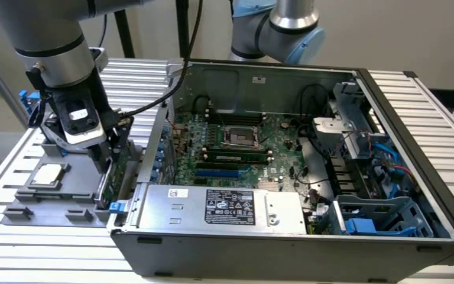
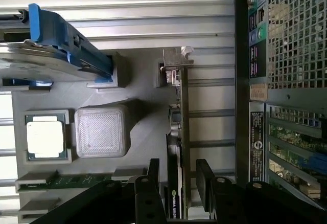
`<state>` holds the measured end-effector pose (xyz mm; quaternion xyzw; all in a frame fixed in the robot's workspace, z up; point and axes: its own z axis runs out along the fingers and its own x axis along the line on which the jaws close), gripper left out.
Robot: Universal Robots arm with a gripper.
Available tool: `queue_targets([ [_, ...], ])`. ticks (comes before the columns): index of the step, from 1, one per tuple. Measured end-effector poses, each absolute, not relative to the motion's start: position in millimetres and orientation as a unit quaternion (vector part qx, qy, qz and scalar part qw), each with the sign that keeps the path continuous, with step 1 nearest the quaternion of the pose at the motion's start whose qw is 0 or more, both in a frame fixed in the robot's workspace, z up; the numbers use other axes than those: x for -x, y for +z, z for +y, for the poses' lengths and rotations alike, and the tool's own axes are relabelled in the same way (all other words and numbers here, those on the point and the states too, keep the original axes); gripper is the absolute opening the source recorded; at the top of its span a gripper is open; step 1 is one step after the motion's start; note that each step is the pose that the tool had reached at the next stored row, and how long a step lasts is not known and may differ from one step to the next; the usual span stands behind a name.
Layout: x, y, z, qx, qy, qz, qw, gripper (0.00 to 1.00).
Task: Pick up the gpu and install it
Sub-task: 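Pick up the gpu and move the gpu toward the slot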
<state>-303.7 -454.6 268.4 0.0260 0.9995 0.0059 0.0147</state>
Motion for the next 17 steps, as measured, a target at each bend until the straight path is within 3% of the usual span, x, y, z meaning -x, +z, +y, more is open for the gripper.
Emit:
queue_targets([
  [17, 306.2, 245.6, -460.1, -0.024, 0.006, 0.999, 0.023, 0.42],
])
